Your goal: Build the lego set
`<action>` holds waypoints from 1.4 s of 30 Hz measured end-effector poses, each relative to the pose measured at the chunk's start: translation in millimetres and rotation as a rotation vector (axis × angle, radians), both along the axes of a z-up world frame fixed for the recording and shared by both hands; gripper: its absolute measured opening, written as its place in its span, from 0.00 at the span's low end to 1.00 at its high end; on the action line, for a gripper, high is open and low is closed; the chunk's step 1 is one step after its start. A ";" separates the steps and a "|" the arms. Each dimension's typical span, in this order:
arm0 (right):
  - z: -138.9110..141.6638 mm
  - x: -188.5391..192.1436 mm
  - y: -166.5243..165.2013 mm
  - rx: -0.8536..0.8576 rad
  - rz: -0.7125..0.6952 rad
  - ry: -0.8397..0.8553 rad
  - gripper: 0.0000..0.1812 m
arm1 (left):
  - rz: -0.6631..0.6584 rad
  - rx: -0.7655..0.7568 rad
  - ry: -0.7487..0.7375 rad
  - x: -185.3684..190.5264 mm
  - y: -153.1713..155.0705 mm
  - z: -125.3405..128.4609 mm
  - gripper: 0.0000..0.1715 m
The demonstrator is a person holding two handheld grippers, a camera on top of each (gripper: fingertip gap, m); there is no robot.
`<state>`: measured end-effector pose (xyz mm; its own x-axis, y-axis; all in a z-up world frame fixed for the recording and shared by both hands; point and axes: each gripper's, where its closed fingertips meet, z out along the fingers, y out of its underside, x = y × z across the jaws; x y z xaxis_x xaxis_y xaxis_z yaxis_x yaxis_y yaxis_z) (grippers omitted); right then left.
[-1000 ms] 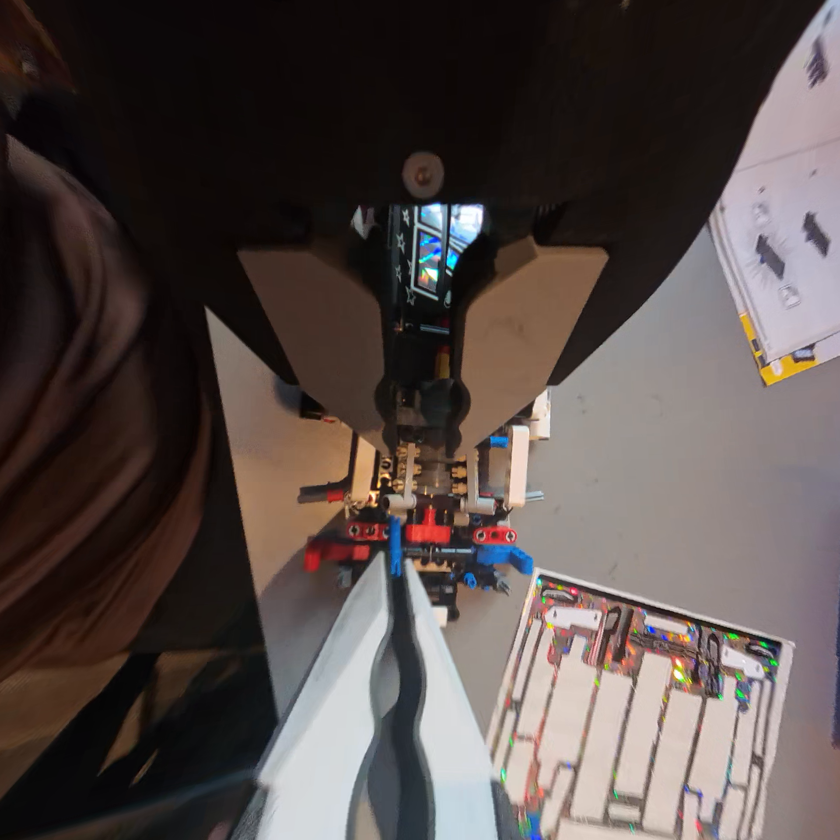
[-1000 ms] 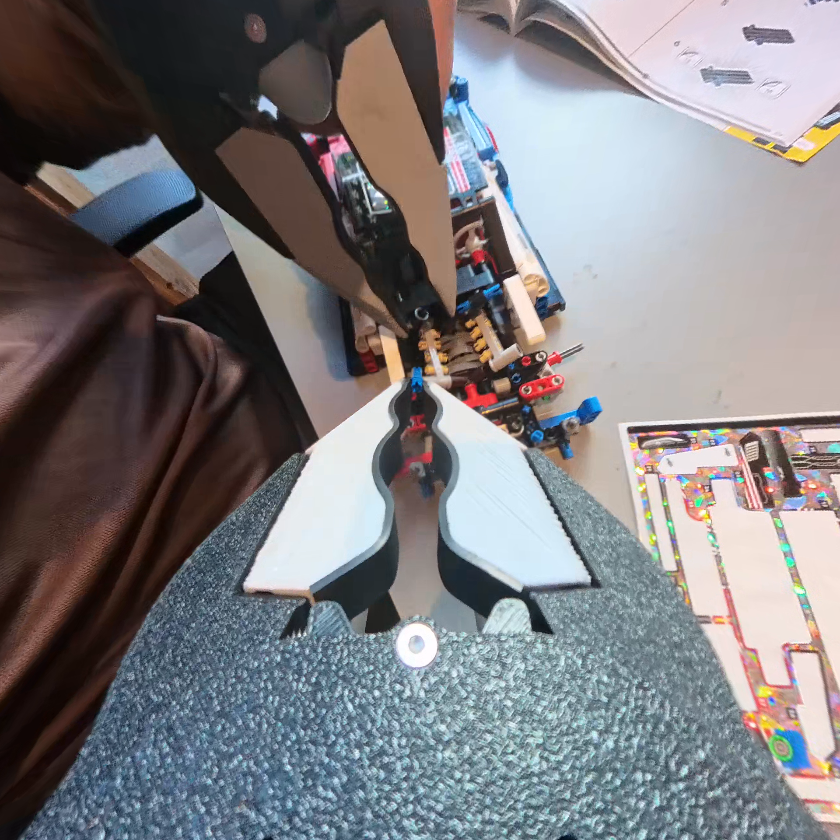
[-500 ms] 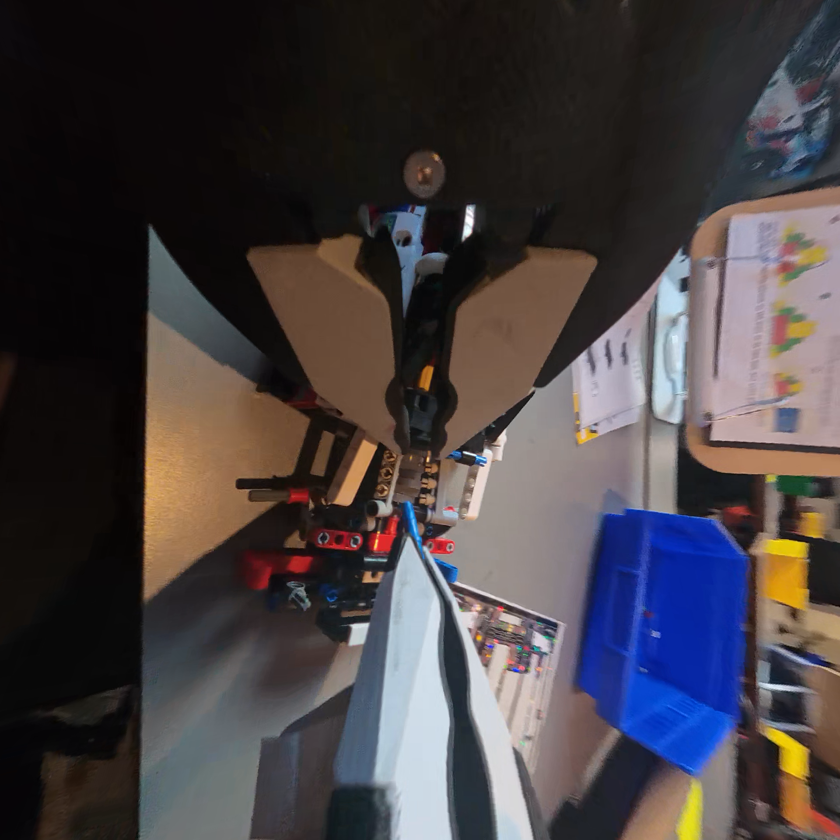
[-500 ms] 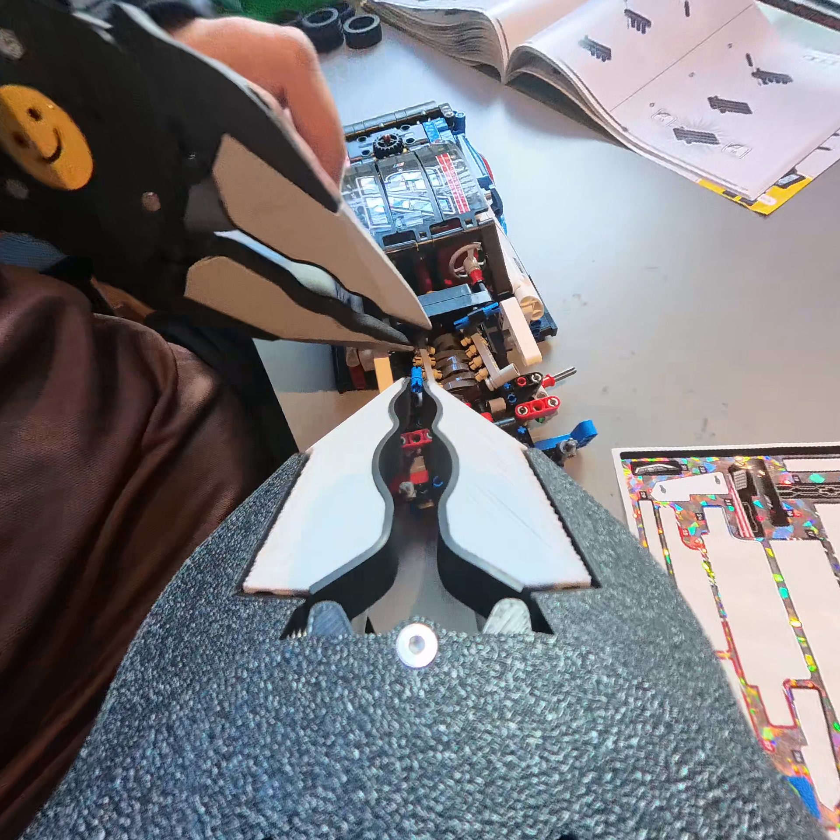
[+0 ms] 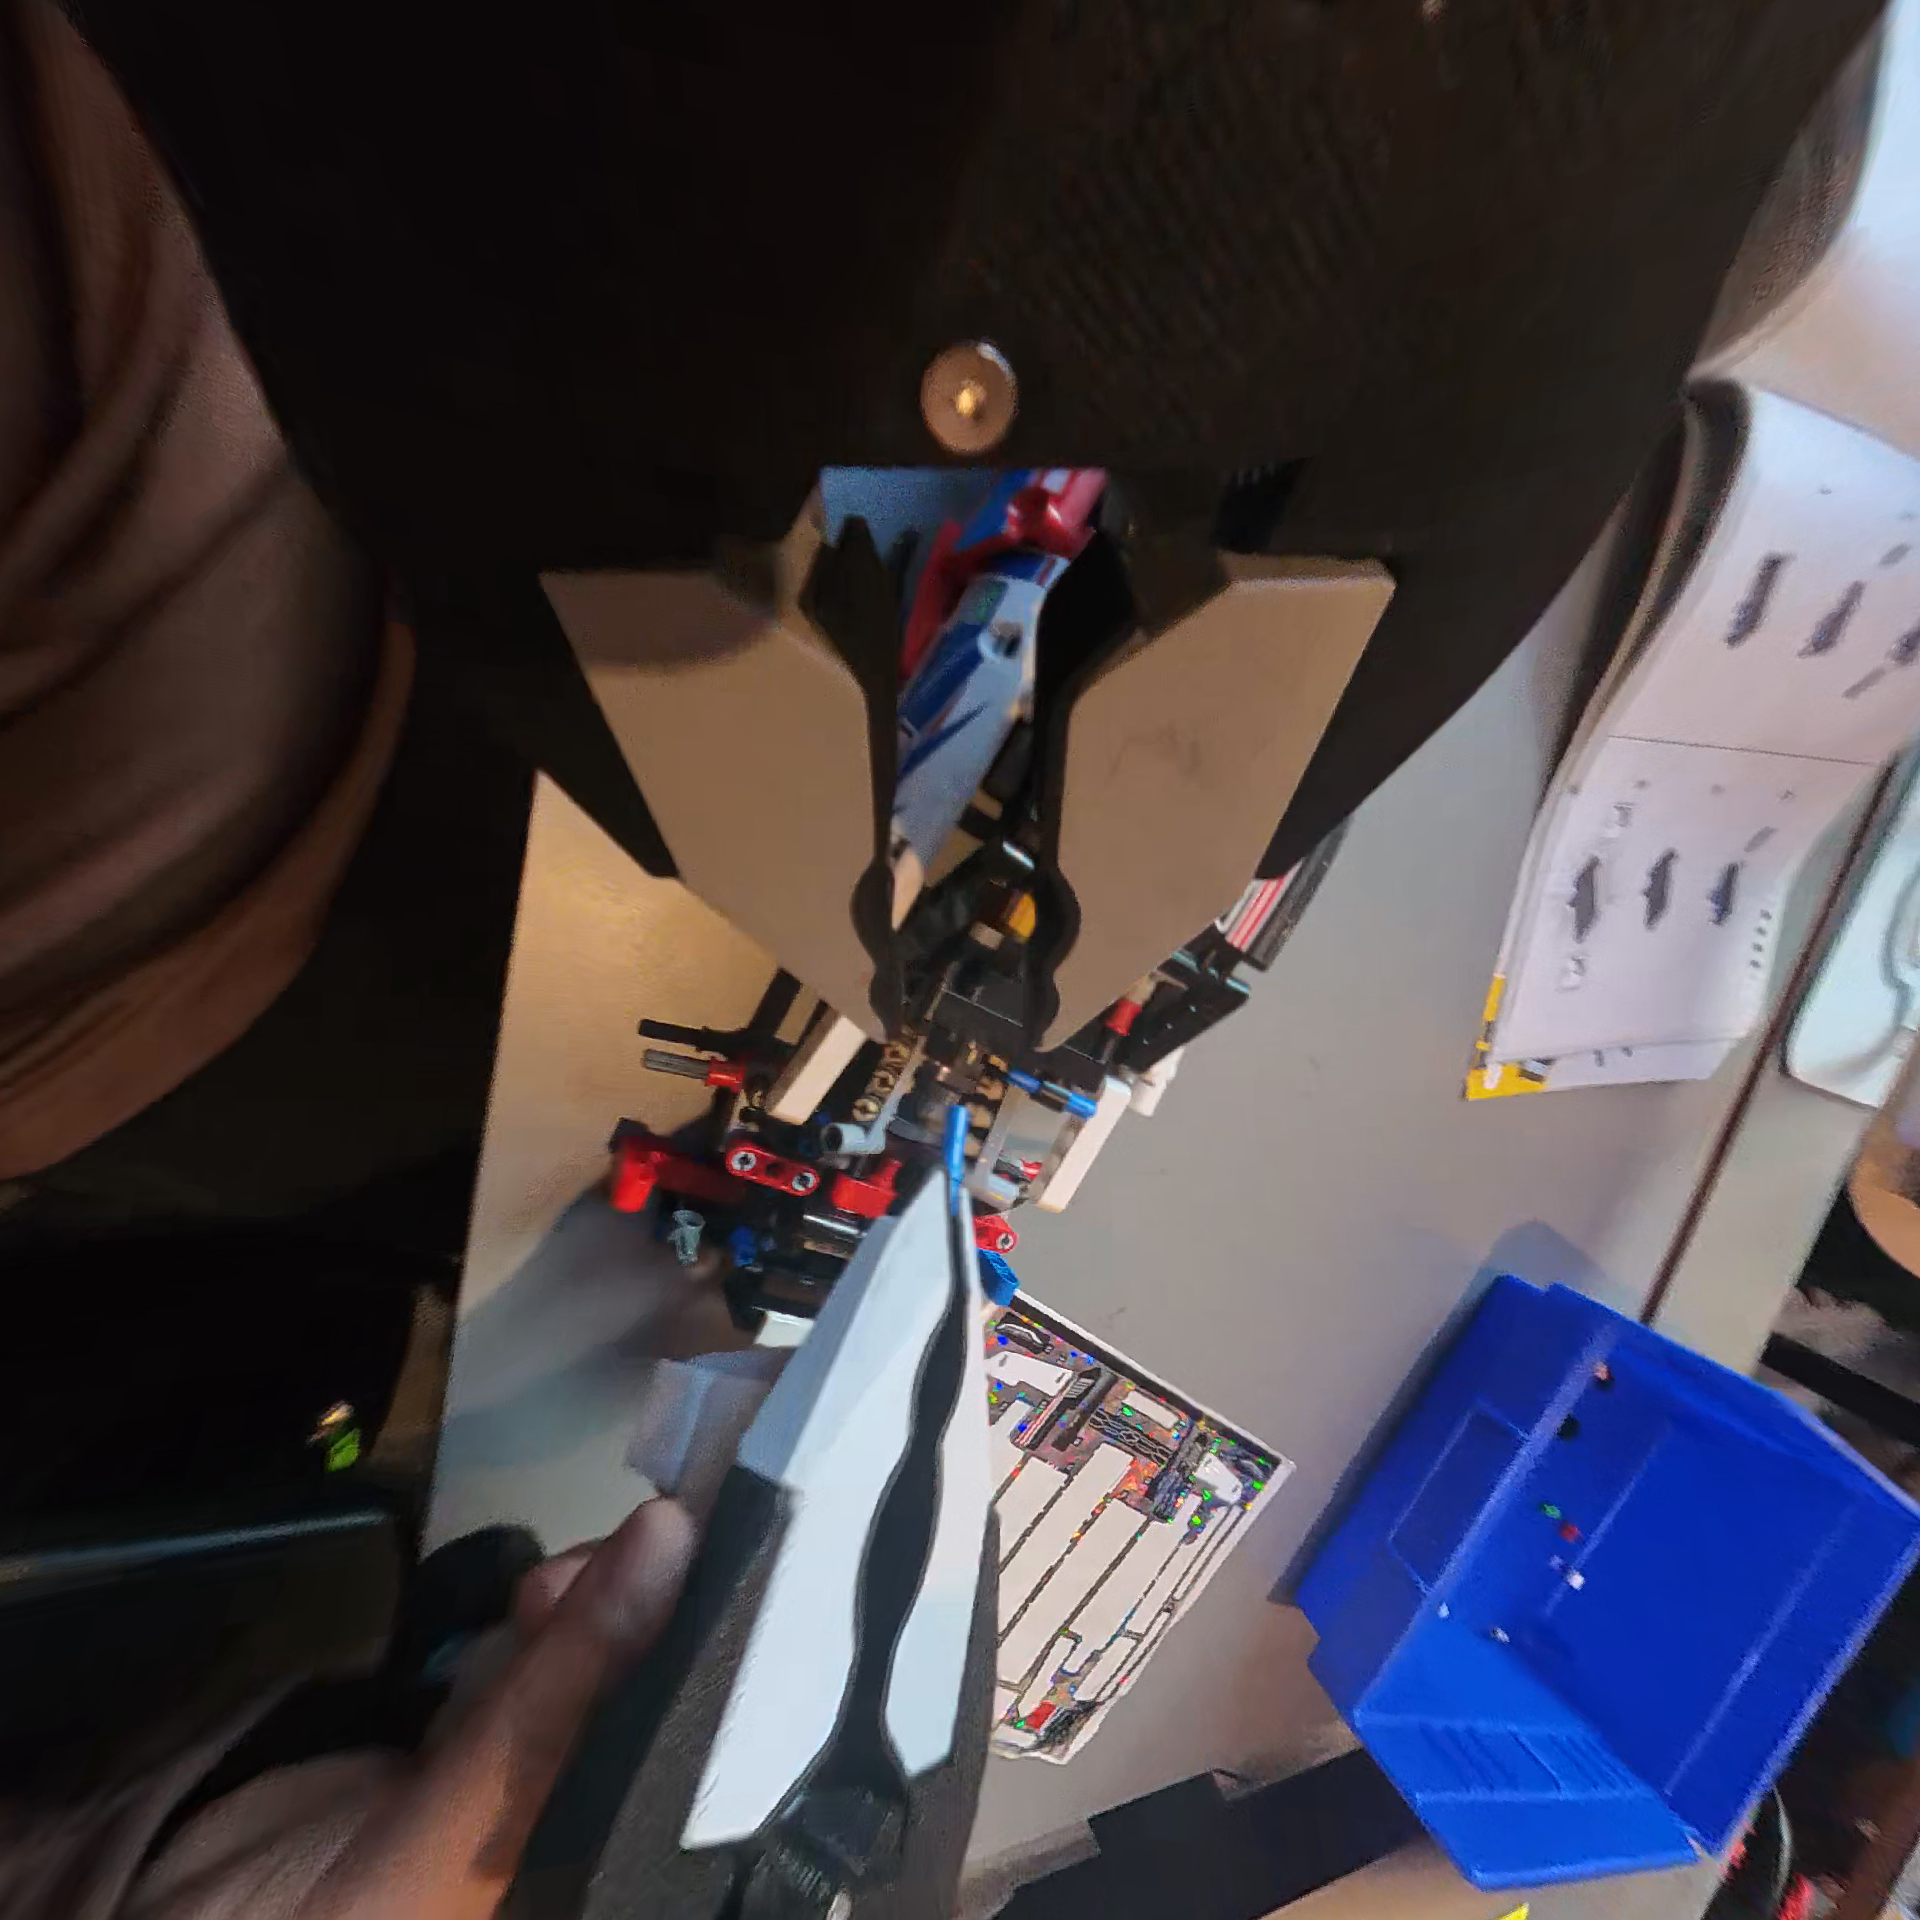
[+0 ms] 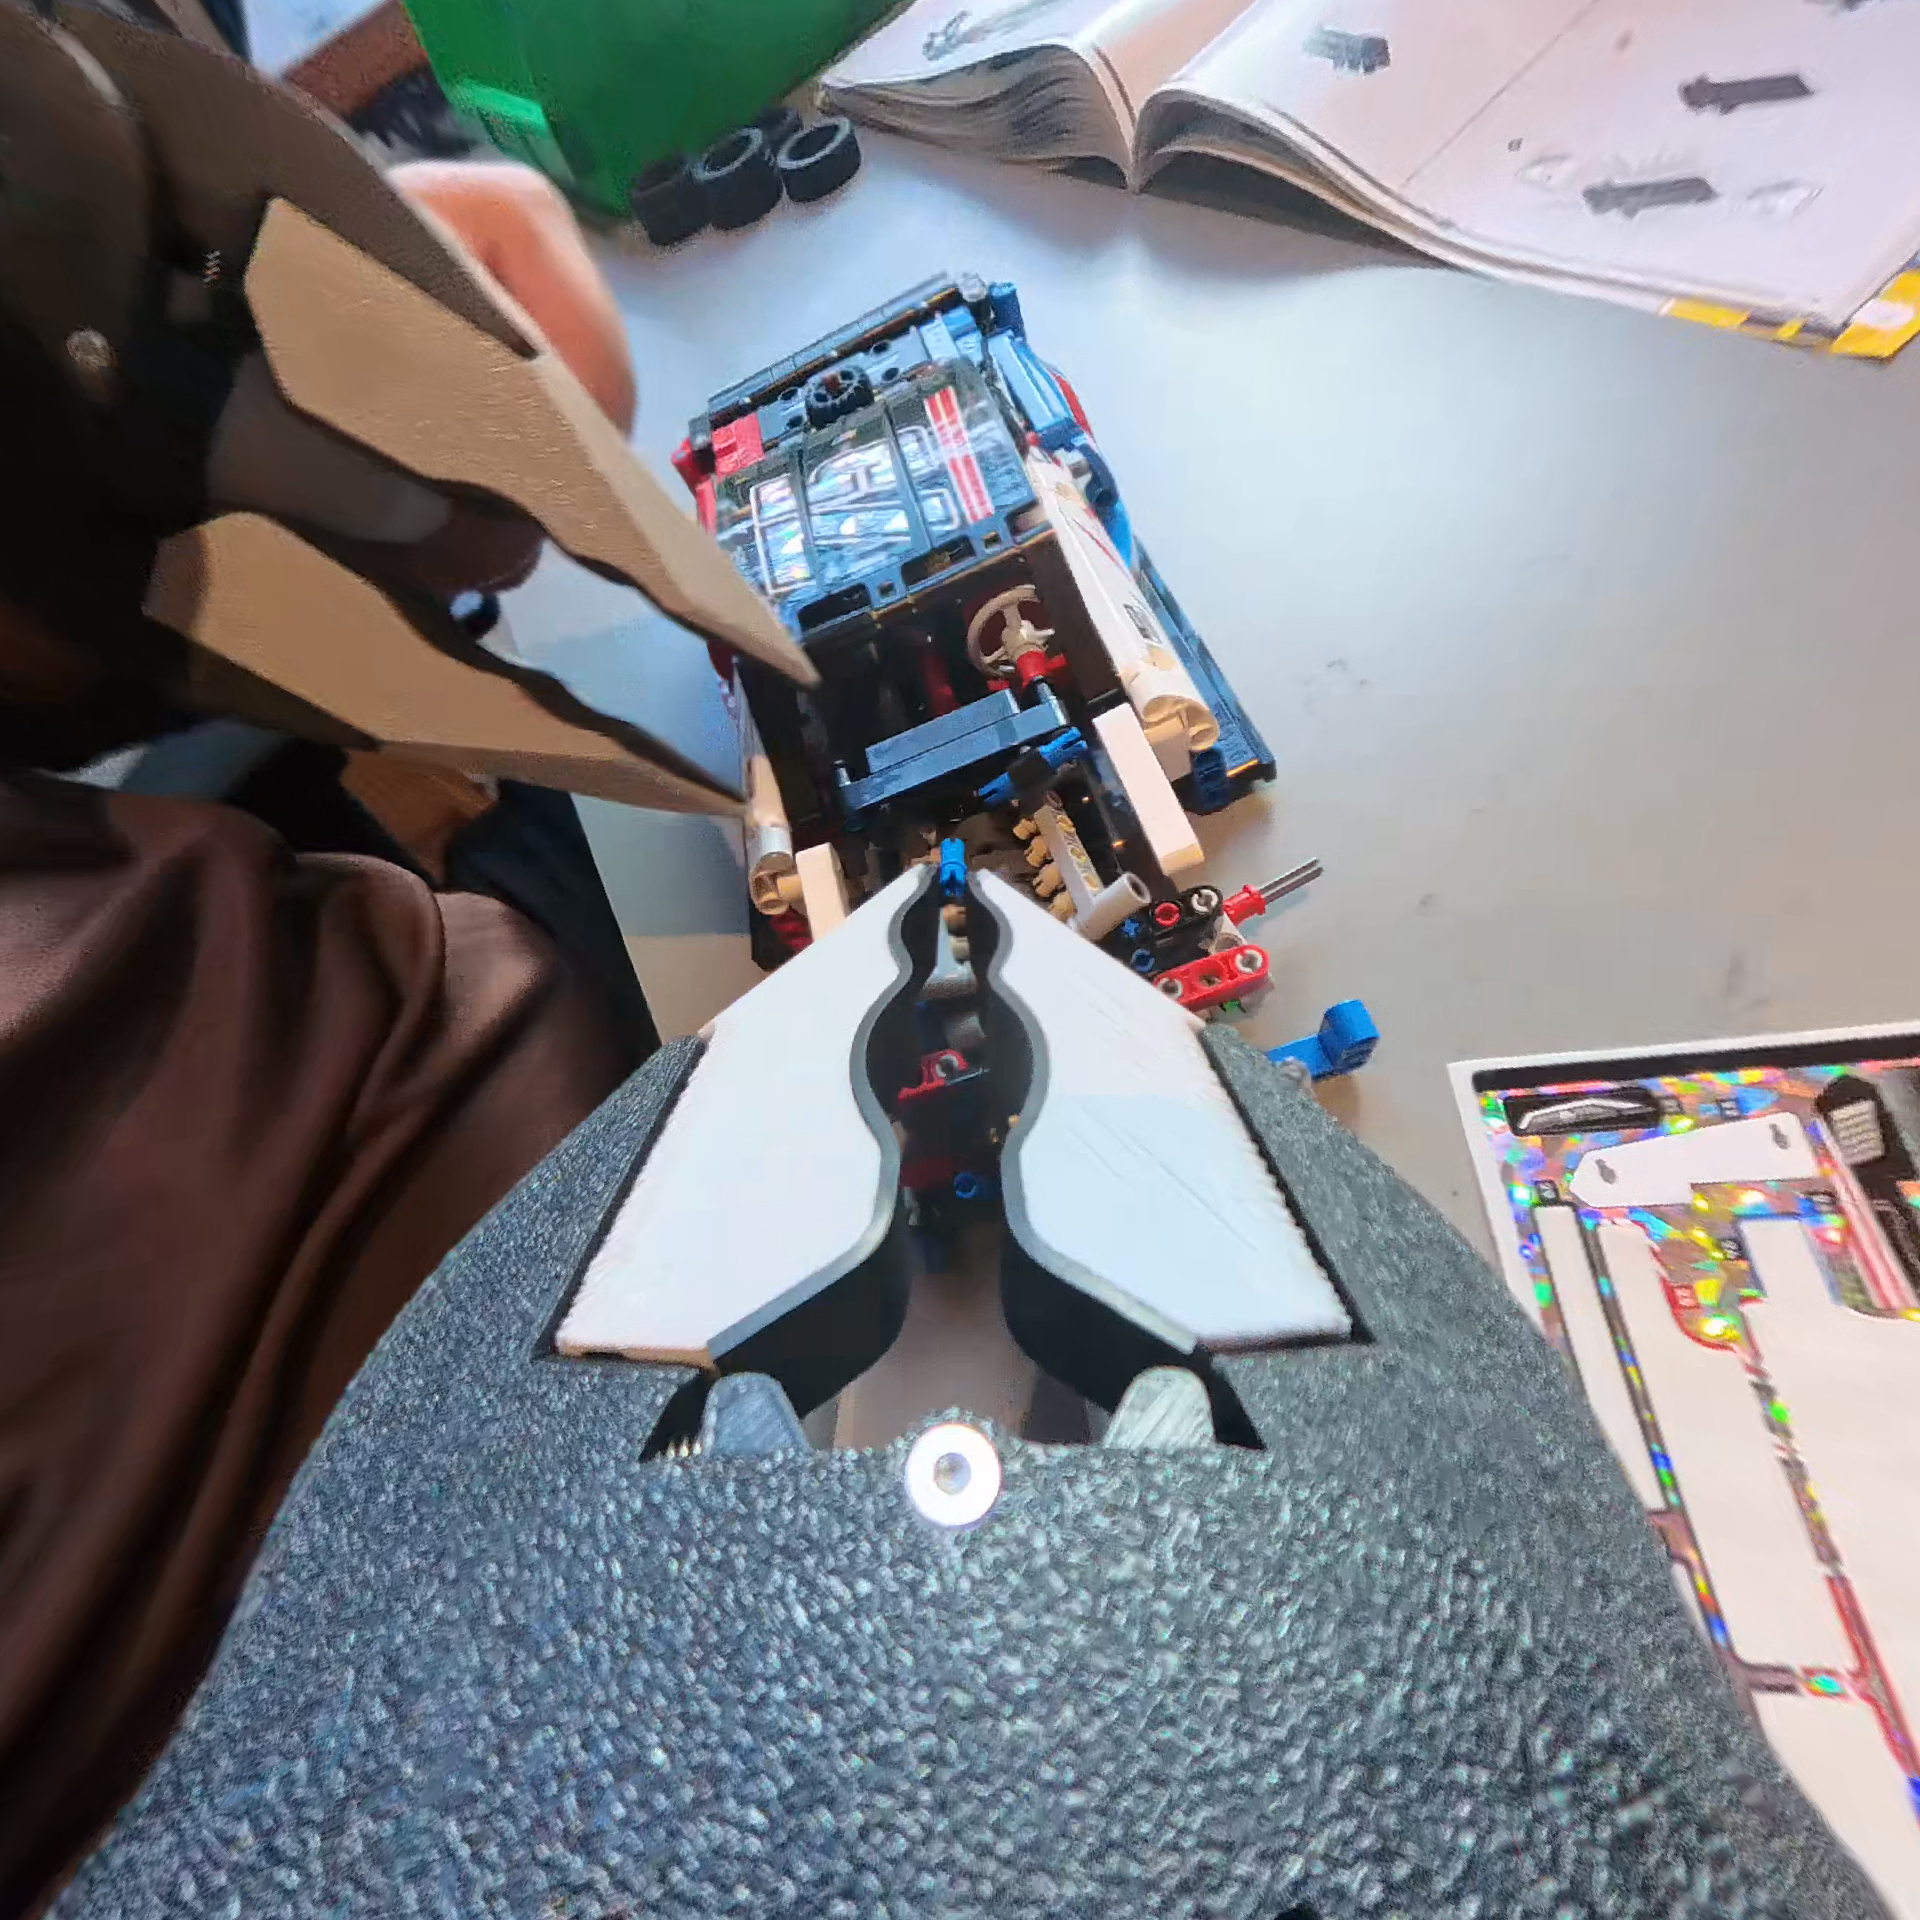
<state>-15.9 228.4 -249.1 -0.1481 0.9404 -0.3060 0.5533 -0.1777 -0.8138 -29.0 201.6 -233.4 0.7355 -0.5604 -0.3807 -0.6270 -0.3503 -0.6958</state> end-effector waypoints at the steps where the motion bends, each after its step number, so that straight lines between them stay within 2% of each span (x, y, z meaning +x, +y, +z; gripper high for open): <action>1: -1.5 -1.8 1.3 -0.037 0.001 -0.005 0.02 | 0.007 -0.007 -0.031 -0.3 -4.4 1.4 0.12; 4: -4.6 -6.4 -1.8 -0.114 0.031 -0.013 0.02 | 0.035 0.005 -0.035 -3.3 -16.6 0.5 0.14; 8: -11.7 -9.7 -10.1 -0.101 0.068 -0.039 0.02 | 0.095 0.099 0.062 -11.4 -24.0 -1.1 0.15; 12: -9.9 -11.1 -17.3 -0.159 0.098 -0.015 0.02 | 0.148 0.140 0.119 -20.1 -26.2 -11.4 0.18; 17: -9.4 -11.8 -19.4 -0.171 0.104 0.001 0.02 | 0.173 0.251 0.152 -24.0 -23.2 -11.2 0.14; 19: -8.9 -11.5 -19.7 -0.143 0.110 0.011 0.02 | 0.188 0.285 0.127 -24.7 -22.4 -10.3 0.13; 22: -7.3 -12.3 -20.4 -0.084 0.116 0.031 0.03 | 0.205 0.292 0.078 -29.9 -20.7 -5.9 0.05; 25: -5.8 -14.0 -19.6 -0.047 0.107 0.048 0.02 | 0.204 0.262 0.008 -29.9 -20.2 -5.5 0.05; 28: -3.9 -14.6 -18.9 -0.027 0.102 0.073 0.02 | 0.205 0.269 -0.002 -30.2 -20.2 -6.0 0.06; 32: 18.3 -16.0 -30.3 -0.101 0.148 0.176 0.02 | 0.211 0.257 -0.046 -29.8 -19.5 -6.0 0.07; 34: 8.2 -15.9 -19.8 -0.022 0.116 0.119 0.03 | 0.207 0.244 -0.052 -29.7 -19.3 -5.4 0.07; 38: 19.6 -6.6 -4.1 -0.057 0.059 0.163 0.02 | 0.198 0.210 -0.062 -29.4 -21.7 -4.2 0.10; 42: 62.1 7.1 -27.1 -0.157 0.167 0.354 0.02 | 0.152 0.181 -0.141 -21.7 -25.9 7.3 0.10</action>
<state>-8.8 201.3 -187.0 -0.4161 0.8406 -0.3468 0.2766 -0.2463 -0.9289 -50.7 175.7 -226.1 0.8588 -0.3717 -0.3526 -0.4693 -0.2949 -0.8323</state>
